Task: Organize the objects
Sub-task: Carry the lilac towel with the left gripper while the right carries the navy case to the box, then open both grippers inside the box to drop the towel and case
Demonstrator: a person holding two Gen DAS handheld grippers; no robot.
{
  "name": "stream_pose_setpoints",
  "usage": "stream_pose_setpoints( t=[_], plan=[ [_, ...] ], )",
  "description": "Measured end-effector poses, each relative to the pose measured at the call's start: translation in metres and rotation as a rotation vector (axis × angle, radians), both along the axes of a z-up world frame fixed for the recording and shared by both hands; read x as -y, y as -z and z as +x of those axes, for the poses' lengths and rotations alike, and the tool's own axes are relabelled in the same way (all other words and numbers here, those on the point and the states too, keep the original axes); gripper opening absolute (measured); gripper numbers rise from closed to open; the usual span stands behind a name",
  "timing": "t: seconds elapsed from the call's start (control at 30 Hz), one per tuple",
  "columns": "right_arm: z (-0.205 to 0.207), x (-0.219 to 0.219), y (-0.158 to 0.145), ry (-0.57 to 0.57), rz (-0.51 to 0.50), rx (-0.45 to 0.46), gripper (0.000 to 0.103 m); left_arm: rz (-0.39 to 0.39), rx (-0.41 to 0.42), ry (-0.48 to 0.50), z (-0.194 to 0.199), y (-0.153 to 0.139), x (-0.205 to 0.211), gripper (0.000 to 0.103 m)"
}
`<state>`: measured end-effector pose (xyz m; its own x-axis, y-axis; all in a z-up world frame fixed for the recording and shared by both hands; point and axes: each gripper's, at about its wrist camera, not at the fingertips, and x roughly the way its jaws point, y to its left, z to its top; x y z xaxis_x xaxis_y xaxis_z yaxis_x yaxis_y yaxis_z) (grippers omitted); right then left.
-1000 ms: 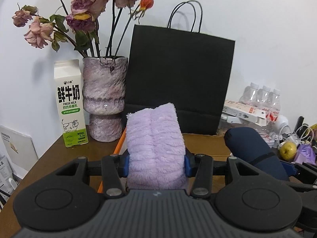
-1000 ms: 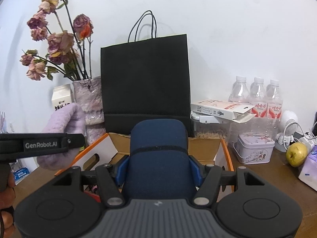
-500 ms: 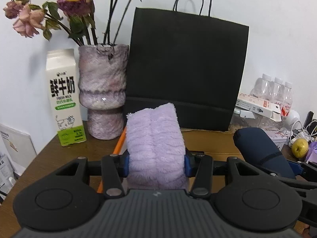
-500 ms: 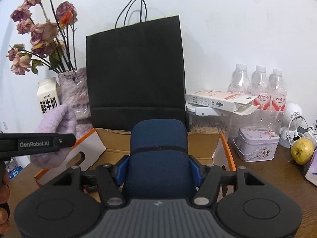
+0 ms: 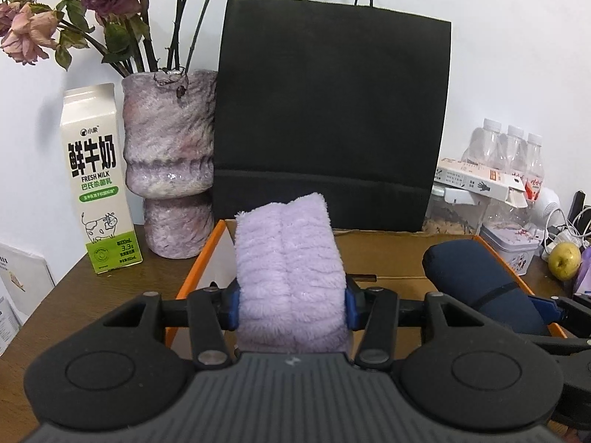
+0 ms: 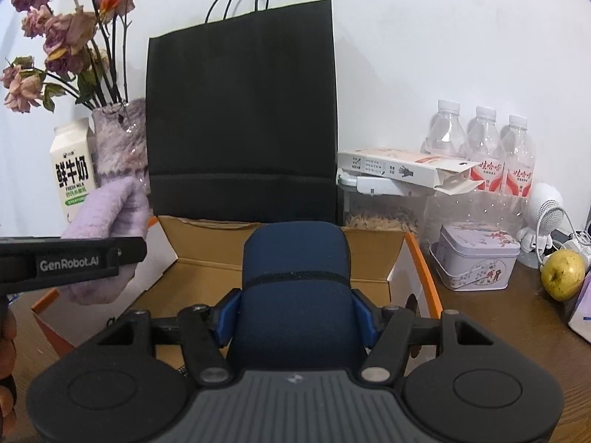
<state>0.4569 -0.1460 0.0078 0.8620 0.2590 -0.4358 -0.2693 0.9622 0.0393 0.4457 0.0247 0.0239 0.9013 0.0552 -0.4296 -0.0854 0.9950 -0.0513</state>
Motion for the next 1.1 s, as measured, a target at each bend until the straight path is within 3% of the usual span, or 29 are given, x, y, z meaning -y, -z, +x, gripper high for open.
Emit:
stream_pose_setpoints(
  t=[0.07,0.13,0.17,0.23,1.1],
  plan=[
    [0.001,0.000,0.001,0.001,0.003,-0.007,0.065,-0.008,0.005,0.002,0.000,0.000,-0.001,0.068],
    [0.002,0.001,0.002,0.006,0.003,-0.011,0.071,-0.017,0.027,-0.015,-0.003,-0.001,-0.002,0.103],
    [0.002,0.001,0.002,0.013,0.003,-0.008,0.084,-0.018,0.042,-0.025,-0.005,-0.003,-0.003,0.103],
    [0.001,0.002,0.002,0.028,0.010,0.001,0.101,-0.021,0.049,-0.026,-0.006,-0.005,-0.003,0.103],
    [-0.021,0.013,-0.013,0.032,0.046,0.007,0.103,-0.065,0.072,-0.009,-0.036,-0.025,-0.009,0.103]
  ],
)
